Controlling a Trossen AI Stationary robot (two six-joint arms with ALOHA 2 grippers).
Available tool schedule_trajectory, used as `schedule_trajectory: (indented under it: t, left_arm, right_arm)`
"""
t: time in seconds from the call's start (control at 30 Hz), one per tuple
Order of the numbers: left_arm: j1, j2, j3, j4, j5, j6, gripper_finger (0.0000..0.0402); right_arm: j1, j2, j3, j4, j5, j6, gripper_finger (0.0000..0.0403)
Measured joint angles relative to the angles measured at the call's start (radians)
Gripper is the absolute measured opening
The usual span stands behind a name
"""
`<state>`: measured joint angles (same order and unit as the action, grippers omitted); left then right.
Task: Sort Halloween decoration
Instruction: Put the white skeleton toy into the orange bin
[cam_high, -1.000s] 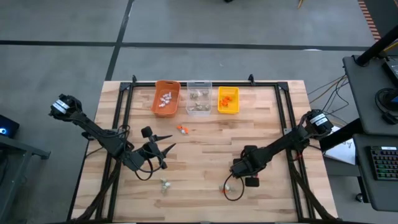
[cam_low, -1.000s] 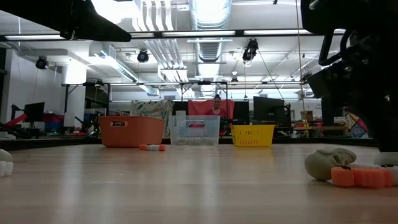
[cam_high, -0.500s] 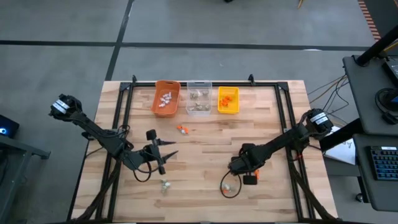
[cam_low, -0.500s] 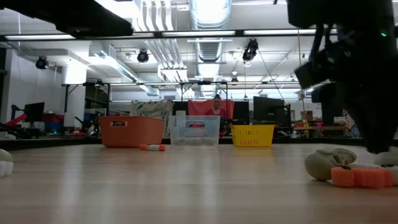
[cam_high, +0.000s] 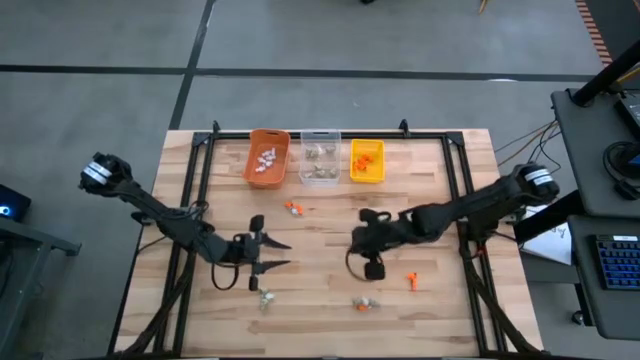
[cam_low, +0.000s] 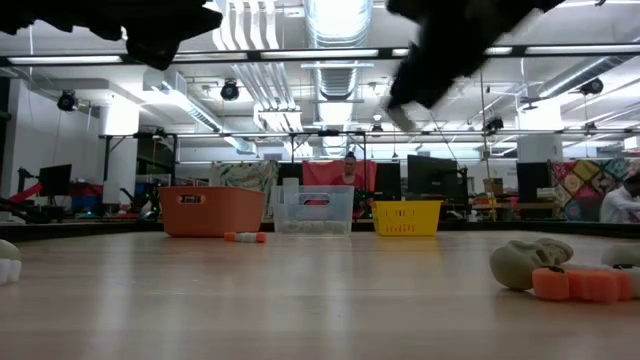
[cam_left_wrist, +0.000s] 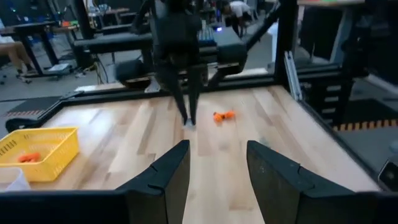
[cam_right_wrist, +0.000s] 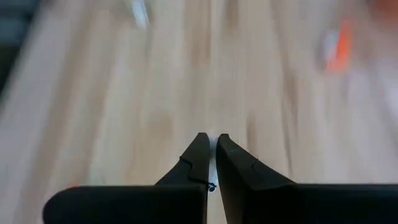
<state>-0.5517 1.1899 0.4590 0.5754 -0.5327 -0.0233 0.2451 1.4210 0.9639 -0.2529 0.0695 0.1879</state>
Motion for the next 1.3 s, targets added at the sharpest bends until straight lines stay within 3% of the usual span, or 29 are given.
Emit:
schedule_trajectory:
  t: [0.23,0.47,0.6,0.8,1.07,1.3]
  left_arm:
    - [0.037,0.029,-0.015,0.114,0.041,0.002,0.0150]
    - [0.087,0.083,-0.015,0.216,0.172,-0.024,0.0192]
    - [0.113,0.133,-0.015,0.297,0.281,-0.031,0.0206]
    - [0.122,0.215,-0.015,0.424,0.358,-0.038,0.0208]
    - [0.122,0.279,-0.015,0.530,0.362,-0.039,0.0205]
    - [0.130,0.282,-0.015,0.542,0.361,-0.030,0.0177]
  right_arm:
    - [-0.089,0.044,-0.086,0.633,-0.251,-0.197,0.0009]
    - [-0.137,0.190,-0.050,1.006,-0.545,-0.240,0.0009]
    - [-0.142,0.264,0.026,1.035,-0.621,-0.264,0.0009]
    - [-0.161,0.318,0.116,0.981,-0.682,-0.294,0.0008]
    - [-0.187,0.317,0.142,0.939,-0.708,-0.321,0.0008]
    - [-0.192,0.317,0.137,0.937,-0.709,-0.336,0.0008]
